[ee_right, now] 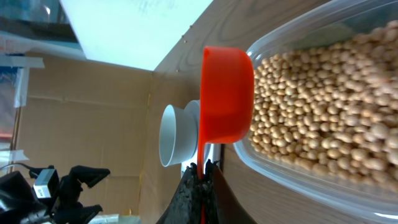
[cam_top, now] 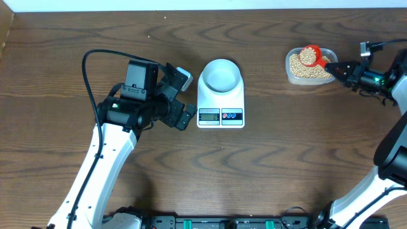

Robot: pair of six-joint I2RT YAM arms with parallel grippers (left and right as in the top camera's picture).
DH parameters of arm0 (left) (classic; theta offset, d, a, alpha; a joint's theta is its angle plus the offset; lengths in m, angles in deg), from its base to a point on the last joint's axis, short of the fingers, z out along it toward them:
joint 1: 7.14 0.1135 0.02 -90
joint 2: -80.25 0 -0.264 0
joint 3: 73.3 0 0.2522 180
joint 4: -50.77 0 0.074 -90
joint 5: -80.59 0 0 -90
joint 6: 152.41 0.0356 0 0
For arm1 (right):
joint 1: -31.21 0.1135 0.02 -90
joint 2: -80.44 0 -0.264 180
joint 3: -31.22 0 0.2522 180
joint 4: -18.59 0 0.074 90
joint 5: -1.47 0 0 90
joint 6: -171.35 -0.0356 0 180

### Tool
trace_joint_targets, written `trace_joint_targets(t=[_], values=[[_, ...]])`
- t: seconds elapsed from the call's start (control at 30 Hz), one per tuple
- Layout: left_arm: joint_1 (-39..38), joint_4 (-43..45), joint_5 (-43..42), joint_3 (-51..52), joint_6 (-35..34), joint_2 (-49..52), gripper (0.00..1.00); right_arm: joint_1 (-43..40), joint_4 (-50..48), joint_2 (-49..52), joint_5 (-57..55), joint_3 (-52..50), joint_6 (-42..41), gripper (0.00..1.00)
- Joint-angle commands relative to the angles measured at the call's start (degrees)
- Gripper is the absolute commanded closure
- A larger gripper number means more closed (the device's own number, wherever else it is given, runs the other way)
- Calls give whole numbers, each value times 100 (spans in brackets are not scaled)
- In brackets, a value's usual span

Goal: Scoop item into bowl and weigh 50g on scale
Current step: 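Carry the filled scoop over the white bowl with the right gripper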

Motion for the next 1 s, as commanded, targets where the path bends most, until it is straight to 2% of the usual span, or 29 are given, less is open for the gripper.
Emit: trace_joint_targets(t=[0.0, 0.3, 0.6, 0.97], values=[[15, -17, -70, -72, 94, 42, 2, 175, -11, -114, 188, -24, 129, 99], [15, -17, -70, -72, 94, 42, 2, 551, -7, -116, 192, 55, 15, 99], [15, -17, -70, -72, 96, 42, 2, 1283, -11, -116, 190, 417, -162, 99], [15, -17, -70, -72, 94, 42, 2, 2417, -1067, -116, 254, 538, -1300, 99]])
